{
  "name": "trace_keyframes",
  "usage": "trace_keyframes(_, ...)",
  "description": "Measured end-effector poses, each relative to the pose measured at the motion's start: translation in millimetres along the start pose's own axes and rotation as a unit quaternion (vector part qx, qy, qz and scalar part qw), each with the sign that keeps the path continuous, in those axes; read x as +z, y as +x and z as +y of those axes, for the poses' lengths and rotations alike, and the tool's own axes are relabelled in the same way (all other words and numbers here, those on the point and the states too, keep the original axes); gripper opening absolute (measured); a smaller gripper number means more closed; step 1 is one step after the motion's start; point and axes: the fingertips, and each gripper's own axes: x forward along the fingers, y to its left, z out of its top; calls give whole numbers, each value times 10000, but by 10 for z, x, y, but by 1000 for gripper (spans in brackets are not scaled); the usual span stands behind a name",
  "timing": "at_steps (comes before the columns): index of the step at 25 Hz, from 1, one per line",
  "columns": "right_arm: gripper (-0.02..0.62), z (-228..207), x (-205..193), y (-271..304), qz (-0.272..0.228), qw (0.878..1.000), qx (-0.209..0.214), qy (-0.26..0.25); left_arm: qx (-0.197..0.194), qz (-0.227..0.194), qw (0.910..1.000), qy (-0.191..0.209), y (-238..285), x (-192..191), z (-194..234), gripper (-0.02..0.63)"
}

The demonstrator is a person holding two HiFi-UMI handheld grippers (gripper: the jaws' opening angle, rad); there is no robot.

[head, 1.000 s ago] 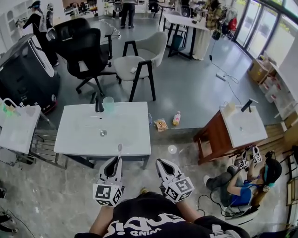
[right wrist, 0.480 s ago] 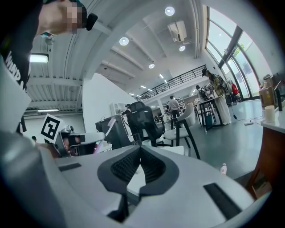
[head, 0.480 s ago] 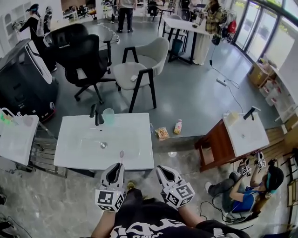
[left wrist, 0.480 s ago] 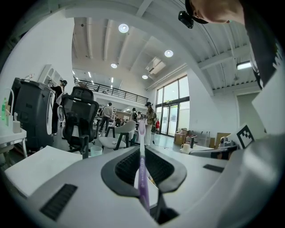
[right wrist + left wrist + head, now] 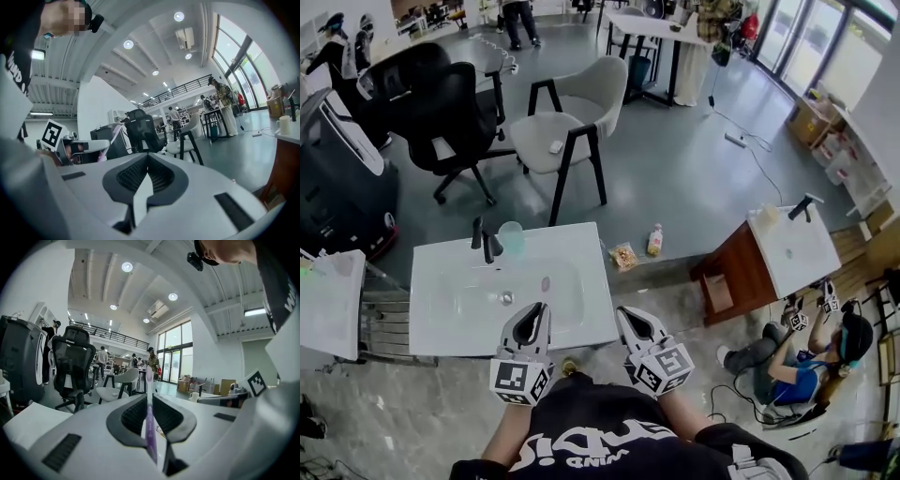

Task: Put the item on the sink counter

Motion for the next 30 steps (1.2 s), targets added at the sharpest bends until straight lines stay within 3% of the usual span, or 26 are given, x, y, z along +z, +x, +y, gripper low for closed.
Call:
trace_keyframes(14, 17, -264, 213, 426, -152, 9989, -450, 20, -500, 103, 9987, -29, 605, 81, 256, 51)
trace_keyframes(23, 17, -506, 320, 626, -116, 9995, -310, -7, -484, 152, 9987, 19, 988, 85, 260, 51)
trace_keyframes(30, 17, -626, 308, 746, -82, 9998, -189, 9, -468, 391, 9981, -45, 1200, -119, 243, 51)
